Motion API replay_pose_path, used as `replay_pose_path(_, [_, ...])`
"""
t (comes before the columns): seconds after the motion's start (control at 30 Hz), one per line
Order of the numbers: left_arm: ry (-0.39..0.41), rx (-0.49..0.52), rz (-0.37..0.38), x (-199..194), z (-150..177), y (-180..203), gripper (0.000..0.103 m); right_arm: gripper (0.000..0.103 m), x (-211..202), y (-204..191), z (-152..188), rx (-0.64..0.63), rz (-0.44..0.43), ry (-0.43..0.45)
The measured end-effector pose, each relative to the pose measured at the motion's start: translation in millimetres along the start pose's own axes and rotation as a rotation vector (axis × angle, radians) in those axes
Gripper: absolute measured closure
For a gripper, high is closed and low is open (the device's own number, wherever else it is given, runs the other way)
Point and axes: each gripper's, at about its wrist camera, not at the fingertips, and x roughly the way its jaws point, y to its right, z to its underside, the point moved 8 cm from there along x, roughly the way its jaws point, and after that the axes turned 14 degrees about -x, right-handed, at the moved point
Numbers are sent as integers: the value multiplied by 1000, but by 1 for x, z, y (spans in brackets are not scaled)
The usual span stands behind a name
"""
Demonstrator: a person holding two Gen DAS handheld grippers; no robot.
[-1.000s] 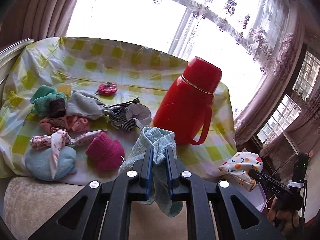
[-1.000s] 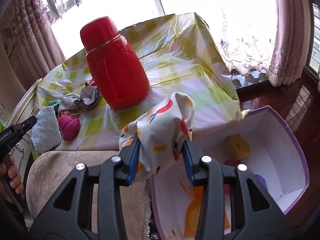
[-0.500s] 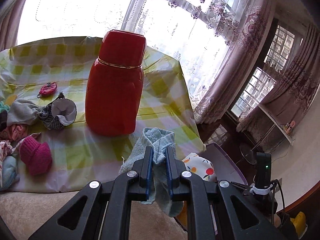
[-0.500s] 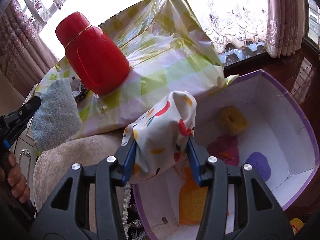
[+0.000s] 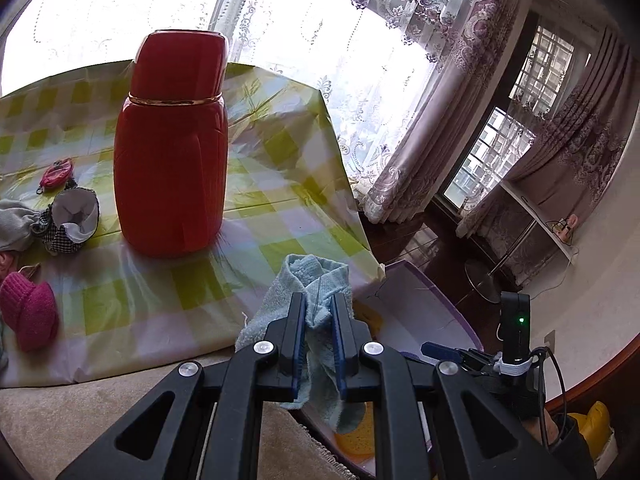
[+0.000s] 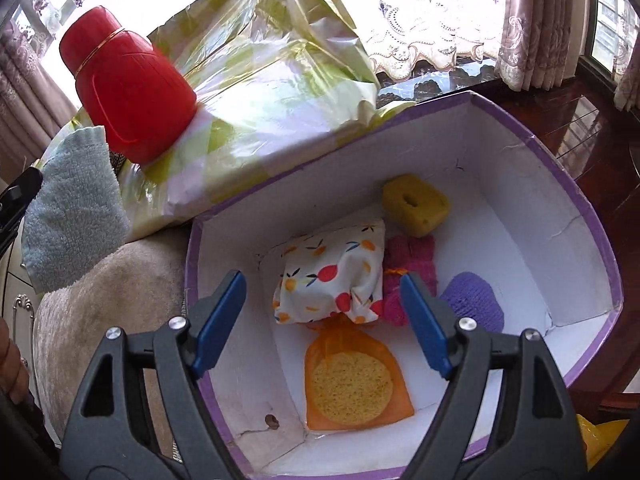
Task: Organize soft objects
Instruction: 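Open right tool to drop the pouch in the box while left drops the blue cloth, then move both open tools back over the items on the chair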
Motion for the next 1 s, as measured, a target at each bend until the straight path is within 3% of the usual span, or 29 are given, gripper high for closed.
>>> replay_pose_path(0.1, [-41, -21, 58, 5, 8, 12, 89, 21, -9, 12, -5, 27, 35, 26])
replay_pose_path(0.13, [-65, -46, 90, 7, 12, 14, 82, 20, -9, 17, -7, 35, 42, 32])
replay_pose_path(0.23, [-130, -112, 123, 16, 23, 15, 38, 18, -12, 22, -11, 47, 60, 41])
replay_pose_path(0.7, [-33, -188, 18, -9, 13, -40, 37, 18, -9, -14, -20, -20, 9, 43])
replay_pose_path(1.0, [136, -211, -205, -62, 4, -129, 37, 18, -8, -91, -29, -94, -105, 64])
